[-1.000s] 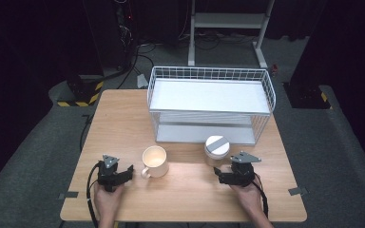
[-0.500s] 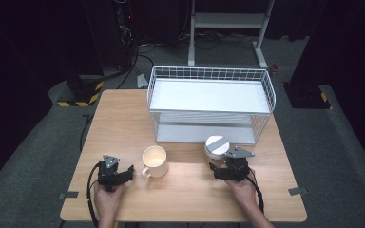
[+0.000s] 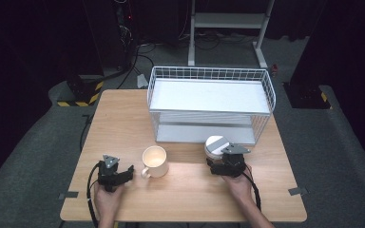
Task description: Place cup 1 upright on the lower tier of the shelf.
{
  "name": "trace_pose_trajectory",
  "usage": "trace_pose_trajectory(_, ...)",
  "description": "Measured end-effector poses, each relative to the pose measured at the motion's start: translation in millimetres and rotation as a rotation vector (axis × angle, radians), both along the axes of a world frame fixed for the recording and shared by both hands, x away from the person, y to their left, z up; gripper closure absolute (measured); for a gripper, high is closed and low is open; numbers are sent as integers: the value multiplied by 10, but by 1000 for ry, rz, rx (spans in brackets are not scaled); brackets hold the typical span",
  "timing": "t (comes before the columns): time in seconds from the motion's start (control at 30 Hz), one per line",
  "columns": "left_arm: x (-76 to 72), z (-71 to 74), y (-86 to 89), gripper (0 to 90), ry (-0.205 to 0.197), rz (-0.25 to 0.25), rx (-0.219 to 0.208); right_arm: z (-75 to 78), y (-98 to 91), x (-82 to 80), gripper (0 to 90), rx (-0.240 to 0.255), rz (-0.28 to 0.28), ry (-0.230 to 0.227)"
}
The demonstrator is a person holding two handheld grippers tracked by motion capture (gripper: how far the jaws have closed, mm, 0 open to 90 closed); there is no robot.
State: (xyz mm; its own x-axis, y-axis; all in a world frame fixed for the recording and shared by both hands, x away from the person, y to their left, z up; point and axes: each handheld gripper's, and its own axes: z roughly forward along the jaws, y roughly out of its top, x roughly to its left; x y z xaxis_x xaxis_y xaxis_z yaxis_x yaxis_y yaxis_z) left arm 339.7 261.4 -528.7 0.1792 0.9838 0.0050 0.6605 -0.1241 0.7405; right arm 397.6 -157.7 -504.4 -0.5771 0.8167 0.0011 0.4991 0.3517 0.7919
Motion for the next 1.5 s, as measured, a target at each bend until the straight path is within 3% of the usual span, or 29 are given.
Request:
trace_pose_trajectory(0.37, 0, -1, -2, 230, -2, 2, -2, 13, 37, -9, 181, -8, -1, -39)
trace_pose_trajectory(1.07, 1, -1, -2, 231, -2, 2, -2, 28, 43, 22, 188, -16, 10, -47)
trace_pose_trajectory(1.27, 1, -1, -2, 231, -2, 2, -2, 72, 32, 15, 189, -1, 13, -67)
trace_pose_trajectory(1.5, 1, -1, -3, 230, -2, 2, -2, 83, 46, 22, 189, 10, 11, -57)
